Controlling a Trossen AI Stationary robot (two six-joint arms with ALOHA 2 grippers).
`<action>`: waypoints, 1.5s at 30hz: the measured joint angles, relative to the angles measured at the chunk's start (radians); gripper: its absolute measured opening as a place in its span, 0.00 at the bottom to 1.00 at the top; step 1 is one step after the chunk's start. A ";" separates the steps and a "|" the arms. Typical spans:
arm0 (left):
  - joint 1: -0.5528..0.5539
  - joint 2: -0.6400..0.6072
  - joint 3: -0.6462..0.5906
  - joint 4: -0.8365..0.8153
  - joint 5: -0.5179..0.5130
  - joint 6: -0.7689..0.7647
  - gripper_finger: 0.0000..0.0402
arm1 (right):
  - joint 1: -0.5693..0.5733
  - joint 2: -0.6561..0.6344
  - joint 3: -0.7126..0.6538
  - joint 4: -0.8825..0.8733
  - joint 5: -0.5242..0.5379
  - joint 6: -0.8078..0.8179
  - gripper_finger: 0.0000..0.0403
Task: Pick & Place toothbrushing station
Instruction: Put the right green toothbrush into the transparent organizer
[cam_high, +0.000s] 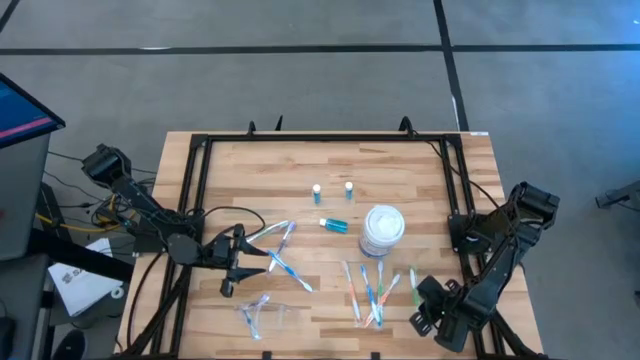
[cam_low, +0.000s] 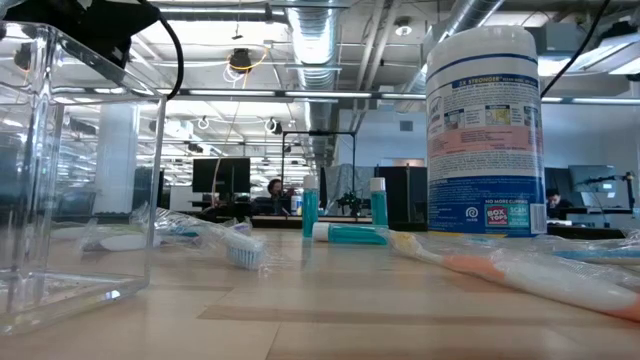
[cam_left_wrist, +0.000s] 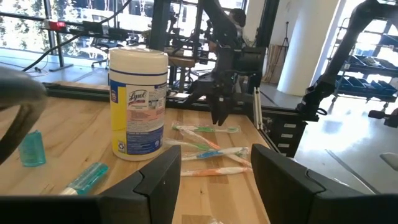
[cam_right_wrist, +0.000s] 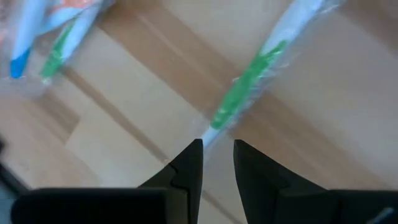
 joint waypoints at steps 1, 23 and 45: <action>0.000 0.000 0.000 0.000 0.000 0.000 0.48 | 0.002 0.000 -0.005 0.019 0.003 0.000 0.20; 0.000 0.000 0.000 0.001 0.000 0.000 0.48 | -0.010 0.000 -0.047 0.021 -0.017 -0.053 0.02; 0.000 0.000 0.000 0.002 0.001 0.000 0.48 | -0.075 0.000 0.235 -0.427 -0.116 -0.230 0.00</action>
